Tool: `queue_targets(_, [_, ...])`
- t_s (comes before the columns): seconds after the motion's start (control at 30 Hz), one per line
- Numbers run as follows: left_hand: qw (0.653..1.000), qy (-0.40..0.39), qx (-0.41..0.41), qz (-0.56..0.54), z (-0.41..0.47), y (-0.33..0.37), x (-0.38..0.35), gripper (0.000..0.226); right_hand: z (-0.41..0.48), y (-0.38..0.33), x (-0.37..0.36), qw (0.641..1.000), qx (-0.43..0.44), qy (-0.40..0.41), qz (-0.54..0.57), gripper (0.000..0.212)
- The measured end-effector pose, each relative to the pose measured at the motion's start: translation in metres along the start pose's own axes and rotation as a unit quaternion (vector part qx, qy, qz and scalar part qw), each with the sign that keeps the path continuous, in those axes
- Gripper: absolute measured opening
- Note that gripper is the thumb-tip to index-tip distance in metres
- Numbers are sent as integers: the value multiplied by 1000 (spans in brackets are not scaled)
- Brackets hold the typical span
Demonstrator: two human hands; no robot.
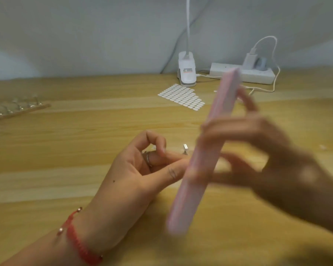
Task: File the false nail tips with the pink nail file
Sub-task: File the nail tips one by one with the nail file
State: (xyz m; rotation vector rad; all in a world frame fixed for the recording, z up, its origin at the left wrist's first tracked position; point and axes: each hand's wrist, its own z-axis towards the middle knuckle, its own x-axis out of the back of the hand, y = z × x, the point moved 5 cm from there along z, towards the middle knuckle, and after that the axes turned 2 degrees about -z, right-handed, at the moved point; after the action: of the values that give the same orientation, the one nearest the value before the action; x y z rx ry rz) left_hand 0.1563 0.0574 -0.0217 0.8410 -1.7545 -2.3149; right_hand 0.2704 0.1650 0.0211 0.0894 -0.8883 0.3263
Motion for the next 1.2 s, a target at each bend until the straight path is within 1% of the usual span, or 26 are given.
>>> queue_targets(0.03, [1000,9,-7,11,0,0,2,42,3,7,9,999,-17,19,-43,35])
queue_targets(0.1, [1000,15,-8,7,0,-2,2,33,-1,7,4,998,-19,15,-55,28])
queue_targets(0.13, [1000,9,-2,-2,-1,-1,-1,32,-4,-2,-6,1000,-9,-3,-12,24])
queue_targets(0.2, [1000,6,0,-9,-1,-2,-2,41,-8,-11,-15,997,-4,-18,76,21])
queue_targets(0.23, [1000,5,-3,-8,-1,-3,0,45,-6,-8,-12,996,-7,-16,86,23])
queue_targets(0.3, [1000,1,-4,-6,0,-2,2,42,1,7,2,998,-54,15,26,31])
queue_targets(0.33, [1000,2,-1,-5,0,-2,2,41,-2,11,5,998,-57,19,12,33])
queue_targets(0.37, [1000,4,-2,-8,0,-4,2,44,-3,8,-1,998,-62,4,27,35])
queue_targets(0.4, [1000,1,1,-15,0,-1,-2,48,-2,-1,-8,995,-62,-18,74,35])
queue_targets(0.43, [1000,-1,-2,-20,0,-3,-1,46,-4,-8,-13,994,-49,-31,97,35])
queue_targets(0.5, [1000,4,-10,-16,0,-3,1,45,-1,-6,-7,998,-32,-7,45,27])
queue_targets(0.57, [1000,-4,-15,-6,0,0,0,43,2,9,6,997,-66,30,-18,34])
queue_targets(0.63, [1000,1,-13,-5,-1,-3,0,42,-5,9,-2,996,-85,18,16,34])
queue_targets(0.67, [1000,8,-4,-14,-1,0,-4,47,-9,2,-14,989,-110,-19,92,33])
queue_targets(0.7, [1000,9,-4,-20,-2,-1,-3,46,-13,-7,-23,983,-103,-52,140,33])
queue_targets(0.73, [1000,7,-2,-24,-2,0,-4,43,-12,-12,-23,983,-76,-56,158,32])
queue_targets(0.77, [1000,7,-8,-17,-2,-3,0,44,-10,-11,-18,989,-53,-36,132,27])
queue_targets(0.8, [1000,8,-4,-10,-1,1,-1,49,-7,-2,-11,994,-61,-10,85,23])
queue_targets(0.87, [1000,10,2,4,-1,-1,3,45,-3,9,1,996,-79,20,20,24])
queue_targets(0.93, [1000,20,13,-15,-1,-3,2,48,-7,1,-16,994,-86,-24,59,25])
queue_targets(1.0, [999,16,19,-34,-2,-4,0,38,-14,-14,-27,991,-52,-68,106,31])
queue_targets(1.03, [999,17,13,-27,-2,-7,3,40,-10,-13,-22,994,-37,-55,91,26])
queue_targets(1.07, [999,17,13,-25,-1,-4,2,46,-8,-5,-15,997,-51,-34,52,22])
queue_targets(1.13, [1000,23,7,-8,-1,-3,3,48,-4,13,2,995,-92,21,-7,33])
queue_targets(1.17, [1000,26,3,-3,-1,-6,5,50,-4,10,0,995,-101,24,6,38])
queue_targets(1.2, [1000,26,8,-14,-2,-3,1,50,-7,3,-9,993,-102,16,62,36])
